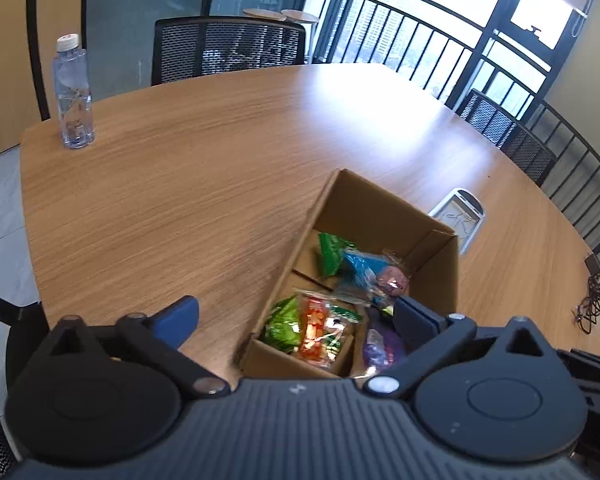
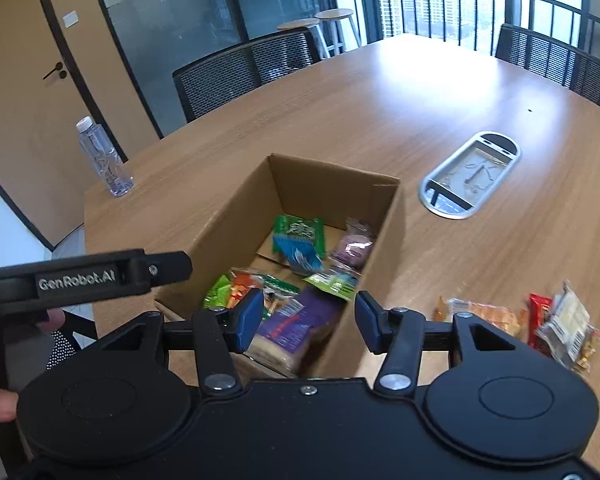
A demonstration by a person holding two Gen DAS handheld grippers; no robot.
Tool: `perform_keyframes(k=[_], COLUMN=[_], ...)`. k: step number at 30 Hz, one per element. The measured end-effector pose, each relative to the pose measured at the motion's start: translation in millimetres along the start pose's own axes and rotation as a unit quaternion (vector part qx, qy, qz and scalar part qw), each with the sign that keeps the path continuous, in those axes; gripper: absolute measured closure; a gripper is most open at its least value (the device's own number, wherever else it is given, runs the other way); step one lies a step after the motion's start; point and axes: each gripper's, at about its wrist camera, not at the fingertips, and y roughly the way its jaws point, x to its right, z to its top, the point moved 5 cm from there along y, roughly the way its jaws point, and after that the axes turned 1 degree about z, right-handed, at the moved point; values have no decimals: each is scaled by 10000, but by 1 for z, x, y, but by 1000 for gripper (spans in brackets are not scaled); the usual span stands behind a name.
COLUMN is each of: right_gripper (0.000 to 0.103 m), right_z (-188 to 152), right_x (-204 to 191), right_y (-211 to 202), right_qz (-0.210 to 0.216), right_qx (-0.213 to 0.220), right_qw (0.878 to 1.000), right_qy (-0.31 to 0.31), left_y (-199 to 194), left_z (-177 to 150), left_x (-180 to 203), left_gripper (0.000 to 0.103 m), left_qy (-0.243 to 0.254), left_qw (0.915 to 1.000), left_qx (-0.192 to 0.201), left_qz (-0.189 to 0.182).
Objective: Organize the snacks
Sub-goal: 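Open both tools to drop the candy and blue packet into the box, then move both tools back toward the cracker bar and clear snack packets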
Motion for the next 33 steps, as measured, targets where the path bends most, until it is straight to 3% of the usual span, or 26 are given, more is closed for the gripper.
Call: perform_keyframes(k=[12, 20, 33], right_gripper=[44, 21, 18], right_z=[-24, -39, -70], right_x=[59, 97, 158], right_y=[-42, -70, -105], right_qz=[-385, -621, -994], right_qx=[203, 394, 504], right_qw=[9979, 9945, 9861], right_qy=[472, 747, 1232], left_y=[-6, -11, -13], left_z=[-13, -26, -49], left_x=[55, 99, 158], left_gripper=[0, 0, 0], left_qy=[431, 701, 998], left_qw=[9986, 9960, 9918], left_qx=[106, 162, -44], left_qz=[-293, -522, -791])
